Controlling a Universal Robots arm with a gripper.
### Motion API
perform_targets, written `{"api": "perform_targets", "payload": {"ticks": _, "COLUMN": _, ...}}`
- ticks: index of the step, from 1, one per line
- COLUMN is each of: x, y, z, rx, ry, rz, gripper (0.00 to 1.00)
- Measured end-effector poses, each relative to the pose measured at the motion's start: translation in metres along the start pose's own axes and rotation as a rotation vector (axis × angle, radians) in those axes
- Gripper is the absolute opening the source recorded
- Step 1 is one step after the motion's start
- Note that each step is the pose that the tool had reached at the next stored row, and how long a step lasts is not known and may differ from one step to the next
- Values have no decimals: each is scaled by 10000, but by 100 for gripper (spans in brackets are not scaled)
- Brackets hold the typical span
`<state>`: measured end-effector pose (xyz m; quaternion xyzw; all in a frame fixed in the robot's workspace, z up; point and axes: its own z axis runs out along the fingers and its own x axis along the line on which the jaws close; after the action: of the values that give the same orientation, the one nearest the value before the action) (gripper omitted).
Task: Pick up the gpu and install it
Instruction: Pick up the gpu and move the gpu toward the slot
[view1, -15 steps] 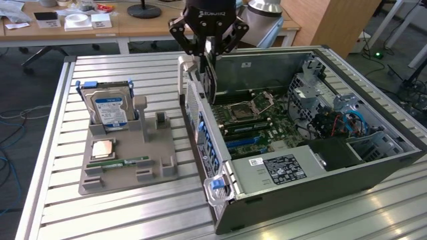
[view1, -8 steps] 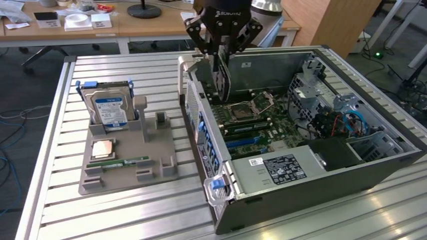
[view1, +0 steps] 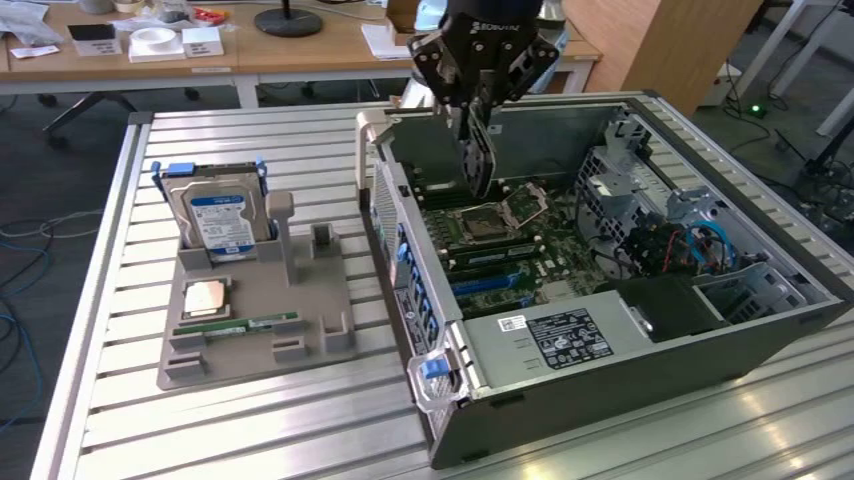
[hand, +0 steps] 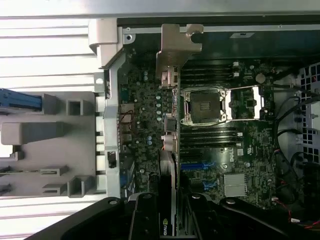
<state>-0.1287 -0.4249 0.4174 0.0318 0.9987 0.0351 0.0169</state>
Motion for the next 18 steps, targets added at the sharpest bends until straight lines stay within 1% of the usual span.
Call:
{"api": "perform_targets", "payload": {"ticks": 2, "x": -82, "y": 5, "z": 3, "rx": -16, "ry": 1, "rz": -1, "gripper": 26}}
{"api": "perform_targets", "payload": {"ticks": 6, "x": -213, "y": 13, "z": 8, "rx": -27, "ry": 2, "rz": 0, "gripper": 26}}
{"api": "perform_targets", "payload": {"ticks": 18, "x": -719, "y": 45, "z": 26, "rx": -60, "ry": 4, "rz": 1, "gripper": 26}}
